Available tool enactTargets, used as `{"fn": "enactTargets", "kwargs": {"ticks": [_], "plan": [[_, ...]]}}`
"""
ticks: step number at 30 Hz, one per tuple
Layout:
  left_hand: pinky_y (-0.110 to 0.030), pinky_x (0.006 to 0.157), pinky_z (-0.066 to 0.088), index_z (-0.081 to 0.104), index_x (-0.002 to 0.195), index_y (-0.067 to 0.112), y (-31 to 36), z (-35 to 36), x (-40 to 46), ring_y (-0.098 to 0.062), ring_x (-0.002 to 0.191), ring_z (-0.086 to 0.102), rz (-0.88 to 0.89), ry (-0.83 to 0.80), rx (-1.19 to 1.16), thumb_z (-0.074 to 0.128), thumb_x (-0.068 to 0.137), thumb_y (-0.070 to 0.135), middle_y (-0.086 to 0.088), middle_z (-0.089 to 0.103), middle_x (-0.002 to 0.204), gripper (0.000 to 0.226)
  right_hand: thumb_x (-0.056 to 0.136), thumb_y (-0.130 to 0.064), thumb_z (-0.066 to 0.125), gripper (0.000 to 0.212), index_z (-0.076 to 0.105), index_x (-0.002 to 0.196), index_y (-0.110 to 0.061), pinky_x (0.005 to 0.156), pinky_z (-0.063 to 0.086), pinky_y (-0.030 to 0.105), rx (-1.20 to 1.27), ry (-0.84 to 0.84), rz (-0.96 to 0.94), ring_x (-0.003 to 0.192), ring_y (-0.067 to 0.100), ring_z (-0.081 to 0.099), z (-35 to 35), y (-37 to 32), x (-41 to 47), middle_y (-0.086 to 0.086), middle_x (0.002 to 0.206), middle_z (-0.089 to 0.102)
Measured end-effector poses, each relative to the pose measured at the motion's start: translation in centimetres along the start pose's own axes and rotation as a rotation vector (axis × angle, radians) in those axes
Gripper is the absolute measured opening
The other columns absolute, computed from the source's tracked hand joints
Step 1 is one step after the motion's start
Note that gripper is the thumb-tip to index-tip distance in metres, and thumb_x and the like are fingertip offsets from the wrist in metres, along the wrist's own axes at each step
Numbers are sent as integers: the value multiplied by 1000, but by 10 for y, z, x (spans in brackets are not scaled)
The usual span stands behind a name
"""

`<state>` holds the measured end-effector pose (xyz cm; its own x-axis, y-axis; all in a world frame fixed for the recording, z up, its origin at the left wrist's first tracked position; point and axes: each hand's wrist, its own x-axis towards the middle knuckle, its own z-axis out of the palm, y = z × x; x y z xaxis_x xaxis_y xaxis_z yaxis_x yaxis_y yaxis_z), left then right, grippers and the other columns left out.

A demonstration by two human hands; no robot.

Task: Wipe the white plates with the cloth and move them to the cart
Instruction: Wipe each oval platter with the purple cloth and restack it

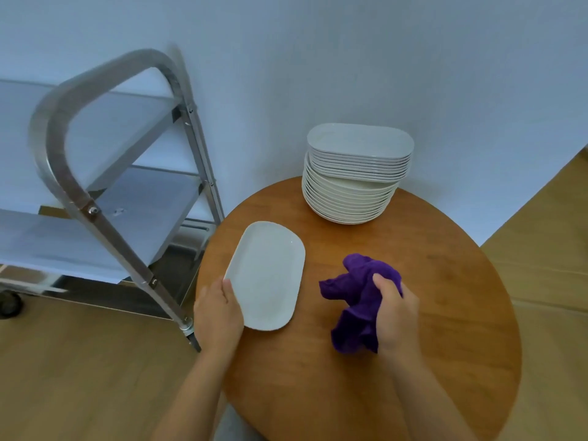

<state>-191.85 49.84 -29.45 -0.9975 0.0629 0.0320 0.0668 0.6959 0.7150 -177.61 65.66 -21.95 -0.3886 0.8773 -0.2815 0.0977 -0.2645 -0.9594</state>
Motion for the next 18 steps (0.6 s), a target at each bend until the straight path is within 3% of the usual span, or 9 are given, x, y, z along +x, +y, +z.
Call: {"fn": "enactTargets", "kwargs": {"ticks": [4, 8, 10, 12, 14, 16, 18], "plan": [[-45, 89, 48, 59, 113, 9, -3, 1, 6, -30, 107, 52, -53, -54, 230, 29, 101, 34, -14, 54, 114, 41, 92, -21, 55, 17, 65, 78, -20, 48, 46, 22, -45, -37, 25, 58, 13, 57, 14, 2, 8, -3, 64, 61], [-43, 86, 49, 56, 110, 12, 0, 0, 6, -24, 90, 53, -141, -118, 267, 31, 100, 33, -11, 43, 116, 34, 92, -23, 56, 16, 64, 77, -21, 44, 43, 18, -84, -58, 31, 53, 8, 55, 19, 6, 13, -4, 62, 59], [-38, 82, 51, 49, 118, 11, 10, -2, 9, -23, 88, 51, -168, -159, 290, 39, 98, 30, -11, 35, 121, 29, 91, -23, 57, 17, 64, 76, -21, 47, 45, 19, -95, -65, 21, 54, 8, 57, 19, 7, 17, -3, 64, 61], [-36, 81, 49, 40, 130, 12, 33, -3, 18, -27, 99, 52, -126, -186, 266, 45, 96, 32, -12, 29, 132, 40, 91, -22, 58, 17, 65, 75, -20, 53, 46, 24, -88, -68, 14, 60, 13, 59, 19, 6, 21, -1, 66, 63], [-36, 88, 45, 39, 136, 14, 68, 4, 33, -29, 113, 51, -8, -220, 213, 44, 96, 40, -11, 37, 139, 47, 91, -21, 58, 16, 66, 76, -20, 50, 46, 23, -81, -69, 9, 61, 14, 59, 17, 4, 27, -1, 65, 63], [-36, 88, 45, 52, 125, 14, 112, 18, 53, -26, 111, 55, 83, -311, 53, 41, 97, 42, -10, 55, 127, 41, 91, -20, 58, 15, 66, 78, -21, 48, 45, 21, -78, -70, -1, 58, 10, 60, 16, -1, 33, -6, 62, 63], [-35, 79, 47, 59, 90, 16, 154, 34, 75, -27, 93, 60, 83, -393, -182, 40, 98, 40, -12, 64, 103, 31, 91, -18, 58, 16, 66, 78, -21, 48, 45, 21, -74, -81, -19, 54, 6, 61, 14, -8, 41, -8, 58, 65]]}}
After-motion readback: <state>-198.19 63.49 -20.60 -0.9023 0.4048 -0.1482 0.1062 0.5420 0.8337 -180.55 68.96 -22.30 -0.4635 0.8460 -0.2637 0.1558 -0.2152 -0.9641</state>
